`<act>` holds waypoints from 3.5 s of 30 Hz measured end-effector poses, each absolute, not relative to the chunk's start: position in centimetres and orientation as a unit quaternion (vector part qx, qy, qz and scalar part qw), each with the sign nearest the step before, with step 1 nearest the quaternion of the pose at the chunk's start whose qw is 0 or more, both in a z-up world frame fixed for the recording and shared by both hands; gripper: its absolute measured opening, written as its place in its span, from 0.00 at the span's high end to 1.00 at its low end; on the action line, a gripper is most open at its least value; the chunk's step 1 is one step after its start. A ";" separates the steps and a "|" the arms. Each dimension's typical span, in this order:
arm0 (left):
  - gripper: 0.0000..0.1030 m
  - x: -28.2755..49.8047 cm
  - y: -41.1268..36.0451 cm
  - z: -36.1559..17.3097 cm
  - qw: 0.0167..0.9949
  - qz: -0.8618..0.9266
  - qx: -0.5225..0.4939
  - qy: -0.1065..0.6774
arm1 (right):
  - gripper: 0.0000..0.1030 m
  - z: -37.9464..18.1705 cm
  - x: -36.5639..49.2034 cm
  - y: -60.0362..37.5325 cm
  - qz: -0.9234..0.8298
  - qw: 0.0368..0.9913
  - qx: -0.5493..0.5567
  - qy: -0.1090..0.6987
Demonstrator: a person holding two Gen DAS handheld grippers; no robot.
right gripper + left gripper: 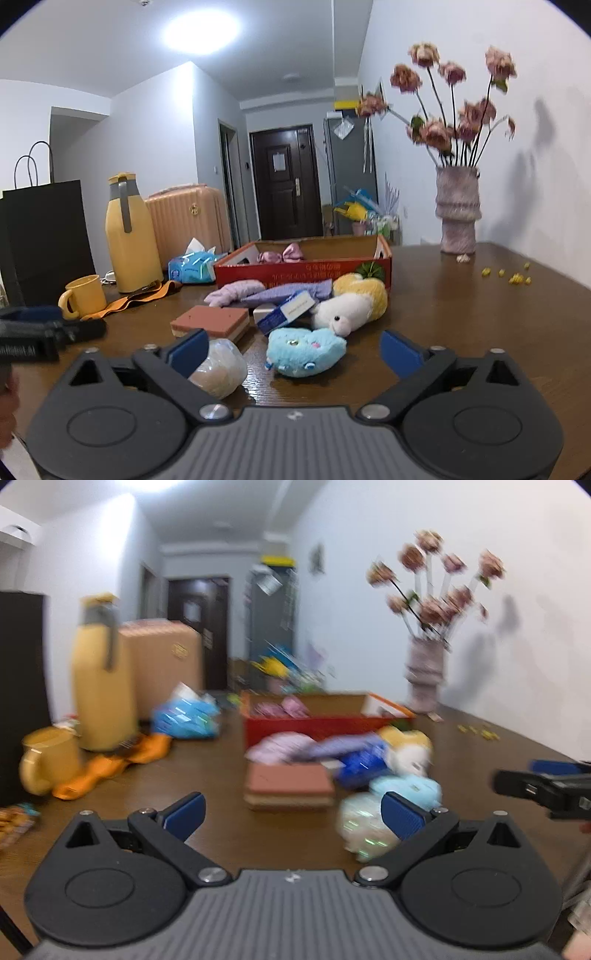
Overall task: Organize soft objects
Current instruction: 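Move both tools back to the clear iridescent plastic bag, then close both tools on the clear plastic bag, then lift the clear bag with both tools and carry it into the box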
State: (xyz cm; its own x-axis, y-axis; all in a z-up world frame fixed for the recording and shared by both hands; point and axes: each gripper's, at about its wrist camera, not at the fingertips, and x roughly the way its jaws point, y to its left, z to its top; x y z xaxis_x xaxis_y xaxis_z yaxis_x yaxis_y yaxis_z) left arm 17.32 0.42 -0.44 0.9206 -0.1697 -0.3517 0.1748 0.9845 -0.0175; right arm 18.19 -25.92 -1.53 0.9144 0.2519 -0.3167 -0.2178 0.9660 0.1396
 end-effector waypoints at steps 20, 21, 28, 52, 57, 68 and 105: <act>0.72 27.8 0.8 -4.9 0.912 -0.183 -0.157 0.331 | 0.50 -5.2 25.0 -21.1 0.212 0.943 0.022 0.256; 0.72 27.4 0.8 -4.9 0.912 -0.182 -0.159 0.332 | 0.50 -5.2 25.1 -21.6 0.197 0.946 0.026 0.255; 0.51 24.3 0.5 -3.9 0.916 -0.199 -0.141 0.320 | 0.49 -4.6 24.7 -24.0 0.163 0.954 0.068 0.241; 0.87 28.1 1.9 -4.8 0.896 -0.211 -0.212 0.328 | 0.67 -5.7 29.8 -23.5 0.228 0.914 0.198 0.269; 0.79 29.4 2.2 -5.1 0.892 -0.209 -0.228 0.330 | 0.86 -6.3 30.8 -22.8 0.231 0.907 0.203 0.287; 0.97 28.3 1.4 -4.0 0.896 -0.239 -0.210 0.310 | 0.98 -5.2 29.0 -22.8 0.232 0.913 0.197 0.272; 0.96 73.2 -13.5 -2.6 0.878 -0.239 -0.119 0.397 | 0.90 -1.8 73.0 -29.5 0.065 0.928 0.057 0.362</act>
